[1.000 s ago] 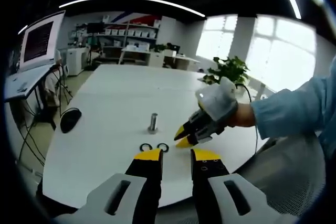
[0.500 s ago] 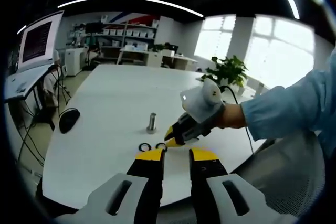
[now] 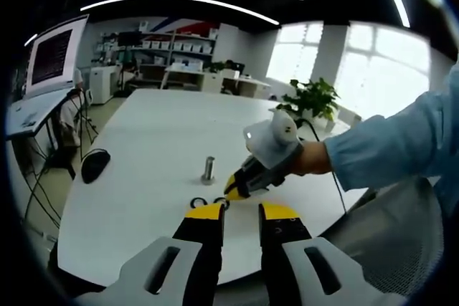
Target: Place the washer onto the threaded stud by aligning its center hole with the stud, sliding it down to the base, and recovering from edge contact or off-axis alignment until the washer reaches the visible bottom stop.
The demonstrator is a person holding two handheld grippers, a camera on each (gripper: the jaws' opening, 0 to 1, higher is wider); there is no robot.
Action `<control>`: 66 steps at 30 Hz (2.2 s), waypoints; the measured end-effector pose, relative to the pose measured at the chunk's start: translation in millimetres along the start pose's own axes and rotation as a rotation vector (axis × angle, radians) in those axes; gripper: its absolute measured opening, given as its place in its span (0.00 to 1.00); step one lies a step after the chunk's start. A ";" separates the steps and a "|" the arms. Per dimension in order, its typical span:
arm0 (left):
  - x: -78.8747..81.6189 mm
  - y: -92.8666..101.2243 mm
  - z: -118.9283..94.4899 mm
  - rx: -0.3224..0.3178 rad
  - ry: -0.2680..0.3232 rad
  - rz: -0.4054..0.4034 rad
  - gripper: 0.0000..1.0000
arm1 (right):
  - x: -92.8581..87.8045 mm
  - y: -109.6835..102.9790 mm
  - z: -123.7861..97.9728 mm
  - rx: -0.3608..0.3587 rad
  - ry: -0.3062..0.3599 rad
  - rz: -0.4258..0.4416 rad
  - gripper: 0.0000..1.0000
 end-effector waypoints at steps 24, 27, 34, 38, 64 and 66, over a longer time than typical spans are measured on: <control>-0.7 -0.2 0.5 -0.010 -0.018 -0.005 0.16 | 4.1 -4.0 7.8 -0.011 0.040 0.118 0.07; -0.7 -0.2 0.6 -0.010 -0.019 -0.006 0.16 | 9.6 -2.8 3.1 -0.020 0.084 0.126 0.07; -1.1 0.0 0.3 -0.008 -0.017 -0.008 0.16 | 9.6 3.2 -4.1 -0.048 0.114 0.148 0.06; -1.3 -0.1 0.0 -0.008 -0.016 -0.010 0.16 | 11.1 6.4 -9.1 -0.067 0.130 0.154 0.06; -1.1 0.7 0.4 -0.016 -0.014 0.001 0.16 | 19.5 28.2 -34.6 -0.217 0.311 0.372 0.06; -1.1 0.6 0.3 -0.016 -0.014 -0.001 0.16 | 20.3 30.3 -36.6 -0.224 0.333 0.415 0.06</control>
Point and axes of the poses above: the point that each gripper's makers call its tool centre point, and the gripper's own axes: z roughly forward along the fingers, y roughly to its right, x roughly out of its top, the point moved 10 cm from there along -z, roughly backward along the fingers, and after that the axes turned 5 degrees about -x, right-handed, at the moved point
